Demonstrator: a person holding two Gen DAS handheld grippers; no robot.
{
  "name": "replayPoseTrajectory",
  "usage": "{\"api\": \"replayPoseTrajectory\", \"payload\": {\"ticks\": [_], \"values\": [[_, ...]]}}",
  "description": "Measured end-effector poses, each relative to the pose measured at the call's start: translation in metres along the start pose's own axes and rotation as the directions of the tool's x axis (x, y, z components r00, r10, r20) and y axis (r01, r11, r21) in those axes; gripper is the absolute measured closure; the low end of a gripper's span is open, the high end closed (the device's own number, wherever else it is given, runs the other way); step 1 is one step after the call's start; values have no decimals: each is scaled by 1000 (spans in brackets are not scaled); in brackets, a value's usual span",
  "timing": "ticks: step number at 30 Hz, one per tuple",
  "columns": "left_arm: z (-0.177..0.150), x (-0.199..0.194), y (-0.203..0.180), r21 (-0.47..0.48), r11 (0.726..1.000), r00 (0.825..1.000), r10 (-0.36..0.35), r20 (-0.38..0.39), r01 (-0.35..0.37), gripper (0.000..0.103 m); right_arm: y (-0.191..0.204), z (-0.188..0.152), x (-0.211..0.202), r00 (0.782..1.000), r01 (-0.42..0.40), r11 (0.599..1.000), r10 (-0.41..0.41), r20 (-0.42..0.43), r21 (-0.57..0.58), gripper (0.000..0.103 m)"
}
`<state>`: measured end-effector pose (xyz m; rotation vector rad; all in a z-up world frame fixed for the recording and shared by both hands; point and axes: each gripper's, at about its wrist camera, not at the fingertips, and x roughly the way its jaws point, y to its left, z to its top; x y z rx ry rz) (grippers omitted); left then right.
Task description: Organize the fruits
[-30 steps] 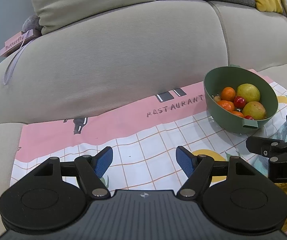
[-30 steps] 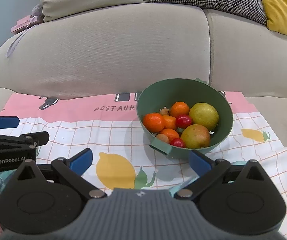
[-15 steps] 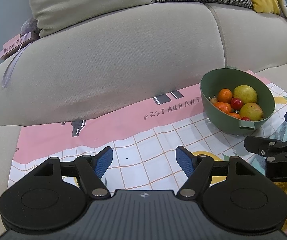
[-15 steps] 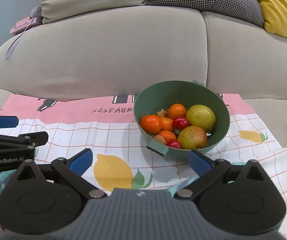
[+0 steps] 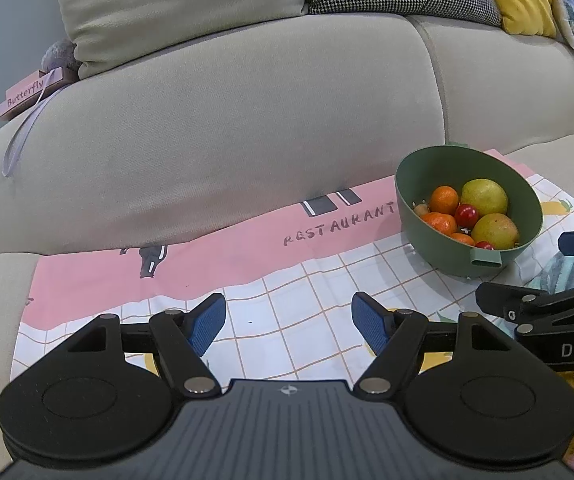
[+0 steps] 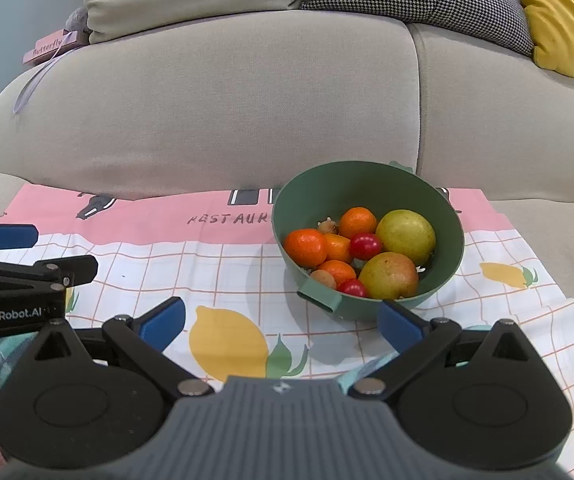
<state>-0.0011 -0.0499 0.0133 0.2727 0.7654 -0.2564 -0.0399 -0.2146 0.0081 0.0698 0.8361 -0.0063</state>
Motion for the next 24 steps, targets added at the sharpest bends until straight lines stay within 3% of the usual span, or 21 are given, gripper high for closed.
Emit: {"api": "replayPoseTrajectory", "payload": {"ticks": [24], "values": [[-1,-4,3,-34,999,1000,6,24,-5,18,8,0,0,1000,15,999,-15,-6,-34,4]]}}
